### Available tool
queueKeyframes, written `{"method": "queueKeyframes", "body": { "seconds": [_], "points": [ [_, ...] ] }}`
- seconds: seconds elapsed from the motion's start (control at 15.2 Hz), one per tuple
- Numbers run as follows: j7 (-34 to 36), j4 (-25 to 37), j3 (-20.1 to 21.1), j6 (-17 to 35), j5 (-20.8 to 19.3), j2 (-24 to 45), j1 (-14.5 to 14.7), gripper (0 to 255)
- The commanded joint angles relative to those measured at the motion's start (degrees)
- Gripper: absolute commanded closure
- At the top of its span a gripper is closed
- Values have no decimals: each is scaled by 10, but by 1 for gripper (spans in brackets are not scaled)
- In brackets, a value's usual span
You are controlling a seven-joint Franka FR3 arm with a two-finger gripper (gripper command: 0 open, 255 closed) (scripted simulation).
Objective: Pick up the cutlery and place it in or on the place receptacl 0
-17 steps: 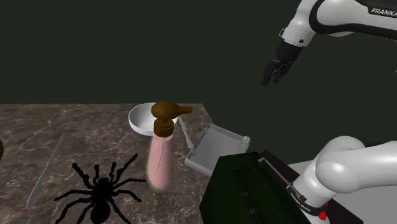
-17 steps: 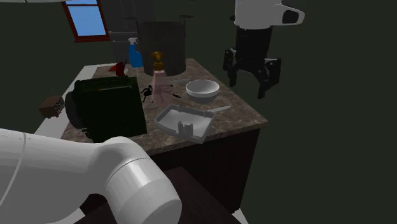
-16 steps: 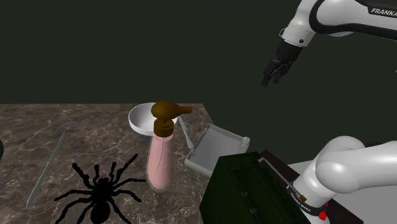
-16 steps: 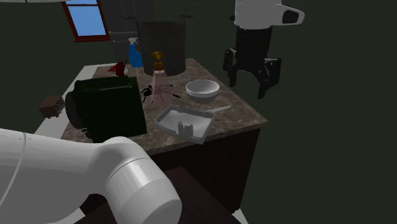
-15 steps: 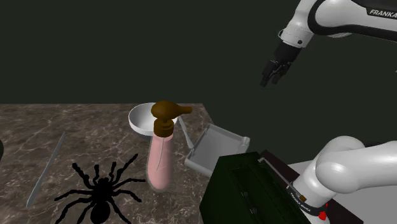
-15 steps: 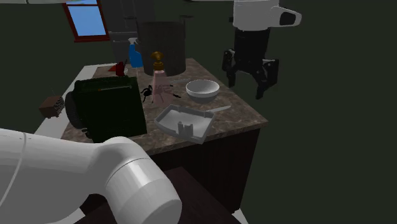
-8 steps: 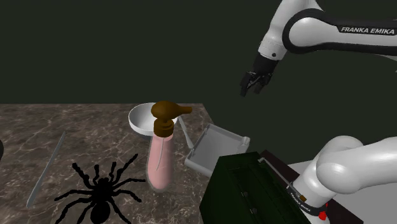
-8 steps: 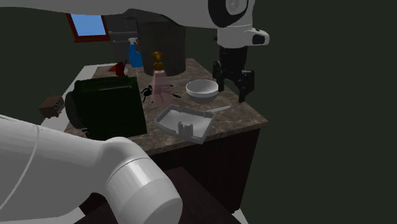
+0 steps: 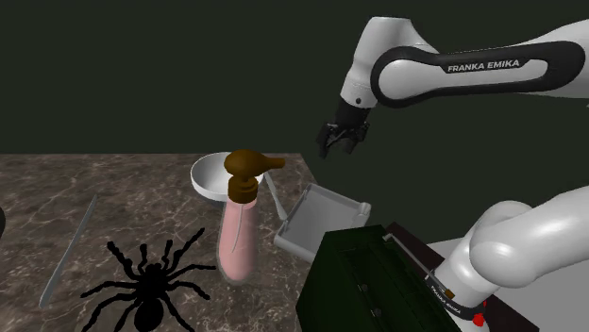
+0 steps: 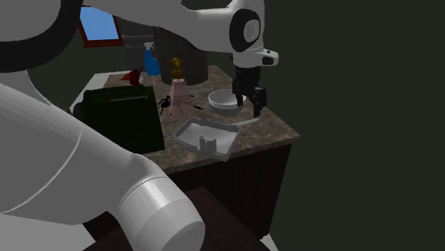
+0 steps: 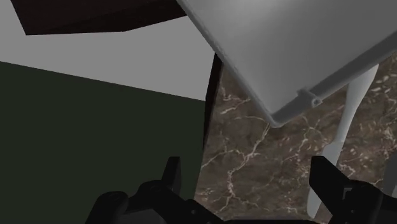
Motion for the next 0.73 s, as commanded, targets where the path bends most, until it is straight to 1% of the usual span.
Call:
{"method": "queueKeyframes", "body": {
  "seconds": [0.0, 0.33, 0.66],
  "points": [
    [37, 7, 23, 26, -1, 34, 1, 0],
    [132, 48, 75, 80, -27, 135, -4, 0],
    [237, 110, 113, 116, -85, 250, -3, 0]
  ]
}}
